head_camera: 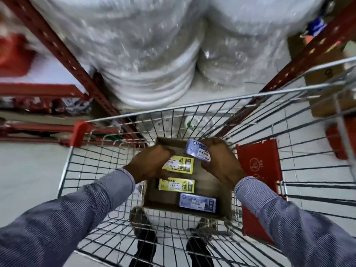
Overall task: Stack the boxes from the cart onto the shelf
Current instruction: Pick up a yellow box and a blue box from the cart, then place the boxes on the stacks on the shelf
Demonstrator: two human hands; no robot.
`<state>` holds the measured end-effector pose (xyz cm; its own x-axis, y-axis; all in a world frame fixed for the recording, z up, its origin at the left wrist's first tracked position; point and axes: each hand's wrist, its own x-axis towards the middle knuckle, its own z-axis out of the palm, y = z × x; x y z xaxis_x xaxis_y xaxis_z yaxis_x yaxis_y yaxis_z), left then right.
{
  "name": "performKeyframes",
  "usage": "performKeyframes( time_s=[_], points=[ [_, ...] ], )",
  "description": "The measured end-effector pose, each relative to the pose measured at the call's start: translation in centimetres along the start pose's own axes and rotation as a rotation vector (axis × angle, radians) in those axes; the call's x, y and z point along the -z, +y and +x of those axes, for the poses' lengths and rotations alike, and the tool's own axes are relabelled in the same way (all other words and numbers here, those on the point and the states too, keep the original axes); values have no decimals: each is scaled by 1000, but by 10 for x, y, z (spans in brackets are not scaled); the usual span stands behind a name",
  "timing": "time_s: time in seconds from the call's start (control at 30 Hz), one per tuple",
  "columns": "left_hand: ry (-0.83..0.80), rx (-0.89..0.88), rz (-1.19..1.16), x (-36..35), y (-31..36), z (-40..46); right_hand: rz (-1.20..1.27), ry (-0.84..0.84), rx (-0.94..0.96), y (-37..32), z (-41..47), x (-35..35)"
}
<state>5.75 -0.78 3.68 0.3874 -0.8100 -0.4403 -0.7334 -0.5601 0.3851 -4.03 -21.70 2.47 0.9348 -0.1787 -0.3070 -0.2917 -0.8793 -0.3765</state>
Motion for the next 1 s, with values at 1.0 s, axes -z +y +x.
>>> performKeyframes(
  time_s=[1.0],
  points=[
    [837, 46, 383, 462, 165, -287, -178, 803, 410, -253, -167, 544]
  ],
)
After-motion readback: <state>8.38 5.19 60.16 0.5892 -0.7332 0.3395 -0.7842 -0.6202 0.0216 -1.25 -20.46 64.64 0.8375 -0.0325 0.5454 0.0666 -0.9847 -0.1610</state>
